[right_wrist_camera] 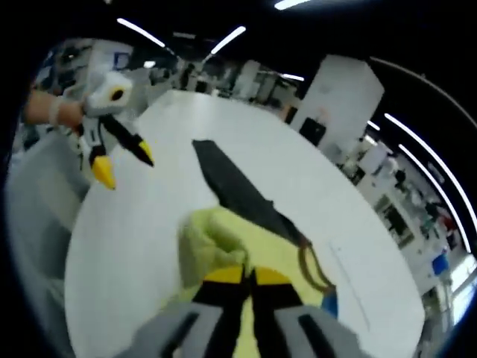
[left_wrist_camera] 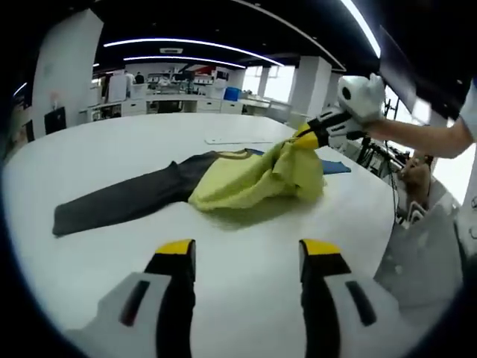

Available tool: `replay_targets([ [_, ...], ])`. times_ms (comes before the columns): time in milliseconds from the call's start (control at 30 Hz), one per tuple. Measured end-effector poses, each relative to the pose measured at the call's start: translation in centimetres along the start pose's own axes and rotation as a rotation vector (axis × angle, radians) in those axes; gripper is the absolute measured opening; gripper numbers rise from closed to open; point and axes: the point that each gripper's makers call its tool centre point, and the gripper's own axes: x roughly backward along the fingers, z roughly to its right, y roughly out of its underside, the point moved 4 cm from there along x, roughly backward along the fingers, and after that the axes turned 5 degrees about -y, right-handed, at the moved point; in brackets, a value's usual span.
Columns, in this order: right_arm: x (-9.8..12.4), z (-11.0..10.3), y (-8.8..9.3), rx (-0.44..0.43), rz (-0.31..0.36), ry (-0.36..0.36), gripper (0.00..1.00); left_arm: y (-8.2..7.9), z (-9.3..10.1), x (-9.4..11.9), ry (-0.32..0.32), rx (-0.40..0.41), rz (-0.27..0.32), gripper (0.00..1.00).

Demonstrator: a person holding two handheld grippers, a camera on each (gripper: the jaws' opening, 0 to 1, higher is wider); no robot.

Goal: Fold the garment on the visible template until the final outline fits inside the template.

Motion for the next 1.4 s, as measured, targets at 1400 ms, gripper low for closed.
replay_targets([
  [1400,-9.3,7.4,5.3,-0.156,-0.164,-0.024,0.0,0.2,0.9,-1.6,0.031,0.029,-0.041,0.48],
])
